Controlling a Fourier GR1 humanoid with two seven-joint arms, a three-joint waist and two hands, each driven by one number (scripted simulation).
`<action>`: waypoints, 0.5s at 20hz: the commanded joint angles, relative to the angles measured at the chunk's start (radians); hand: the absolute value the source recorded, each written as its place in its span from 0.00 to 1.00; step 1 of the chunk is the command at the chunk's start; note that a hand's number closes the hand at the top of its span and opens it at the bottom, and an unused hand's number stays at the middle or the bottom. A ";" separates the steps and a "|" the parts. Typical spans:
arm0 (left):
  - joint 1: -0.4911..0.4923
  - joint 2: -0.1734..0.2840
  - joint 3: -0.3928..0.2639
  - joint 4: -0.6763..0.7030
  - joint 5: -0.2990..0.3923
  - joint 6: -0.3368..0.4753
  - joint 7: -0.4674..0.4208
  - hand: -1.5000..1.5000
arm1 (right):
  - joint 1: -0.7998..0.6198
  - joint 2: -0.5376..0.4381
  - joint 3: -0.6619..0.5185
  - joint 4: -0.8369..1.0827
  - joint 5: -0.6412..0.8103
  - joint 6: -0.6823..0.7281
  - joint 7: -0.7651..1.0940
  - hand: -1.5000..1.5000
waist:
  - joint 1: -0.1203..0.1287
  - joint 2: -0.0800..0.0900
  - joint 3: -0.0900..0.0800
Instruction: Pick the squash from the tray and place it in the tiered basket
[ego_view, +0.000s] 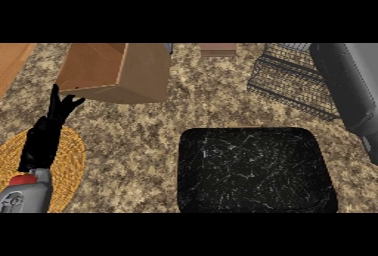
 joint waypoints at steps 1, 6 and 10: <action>-0.012 -0.009 0.005 0.043 -0.009 0.011 -0.045 0.50 | 0.055 0.022 -0.048 -0.007 -0.051 -0.036 -0.045 1.00 | -0.001 0.002 0.000; -0.030 -0.026 -0.020 -0.028 -0.028 0.021 0.052 0.50 | 0.110 -0.023 -0.113 0.010 -0.117 -0.034 -0.148 1.00 | 0.001 0.001 0.001; -0.023 -0.004 0.018 0.039 0.001 -0.001 0.002 0.50 | 0.158 -0.002 -0.241 0.000 -0.243 -0.067 -0.095 0.00 | -0.008 0.002 0.000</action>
